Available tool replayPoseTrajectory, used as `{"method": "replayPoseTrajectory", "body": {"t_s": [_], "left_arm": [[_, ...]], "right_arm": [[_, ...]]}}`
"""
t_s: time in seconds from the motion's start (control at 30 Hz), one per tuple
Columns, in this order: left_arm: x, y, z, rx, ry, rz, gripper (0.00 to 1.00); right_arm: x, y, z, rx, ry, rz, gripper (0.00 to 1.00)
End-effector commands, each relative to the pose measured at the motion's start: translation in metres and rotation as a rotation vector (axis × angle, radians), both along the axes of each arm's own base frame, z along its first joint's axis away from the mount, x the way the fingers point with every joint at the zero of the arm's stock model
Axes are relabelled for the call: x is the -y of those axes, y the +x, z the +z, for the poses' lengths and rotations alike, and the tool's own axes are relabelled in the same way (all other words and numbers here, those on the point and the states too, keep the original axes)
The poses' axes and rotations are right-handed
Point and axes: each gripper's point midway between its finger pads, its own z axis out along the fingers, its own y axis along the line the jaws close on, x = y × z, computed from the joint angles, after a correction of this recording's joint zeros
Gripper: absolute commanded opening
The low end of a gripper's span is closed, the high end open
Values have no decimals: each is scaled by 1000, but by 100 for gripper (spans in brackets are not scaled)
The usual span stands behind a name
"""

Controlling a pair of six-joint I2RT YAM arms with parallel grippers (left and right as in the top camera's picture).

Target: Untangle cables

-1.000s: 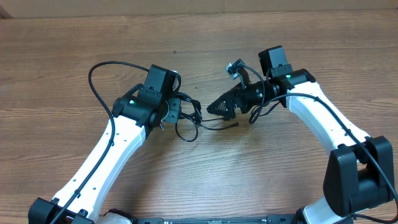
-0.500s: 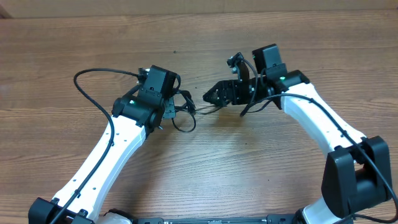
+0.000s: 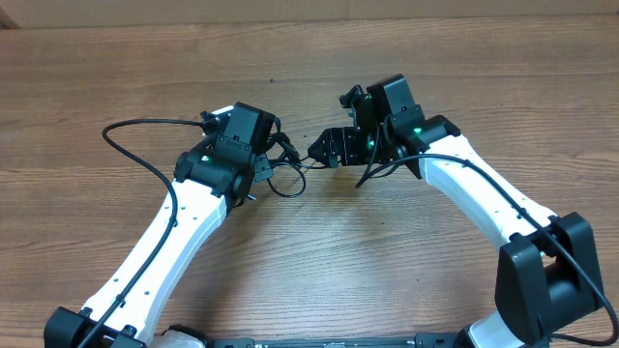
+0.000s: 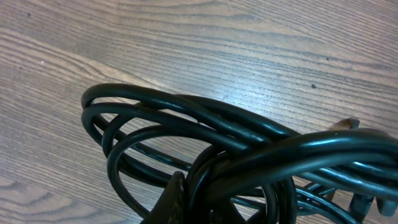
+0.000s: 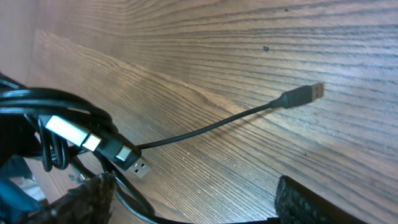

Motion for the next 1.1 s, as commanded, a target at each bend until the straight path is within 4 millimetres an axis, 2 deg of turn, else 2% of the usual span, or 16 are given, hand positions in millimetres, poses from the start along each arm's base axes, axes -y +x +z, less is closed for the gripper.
{"method": "replayPoseTrajectory", "body": {"t_s": [0.0, 0.33, 0.43, 0.53, 0.67, 0.87, 0.93, 1.07], "left_arm": [[-2, 6, 15, 55, -30, 68, 4], [-2, 0, 10, 39, -107, 204, 4], [4, -1, 7, 21, -137, 199, 4], [10, -3, 5, 5, -185, 210, 4], [16, -5, 4, -12, -214, 202, 4], [27, -9, 2, -44, -267, 175, 4], [28, -9, 2, -48, -274, 173, 4], [28, -9, 2, -48, -275, 176, 4]], "right_arm": [[-8, 3, 25, 64, 28, 11, 79], [-38, -5, 32, 156, 29, 92, 80], [-41, -3, 32, 188, 2, 85, 78], [-49, -5, 34, 246, -4, 143, 73], [-58, -6, 38, 320, -14, 204, 72], [-60, 2, 42, 384, -35, 196, 71], [-59, 3, 42, 386, -39, 194, 64], [-59, 2, 40, 384, -42, 193, 33]]}}
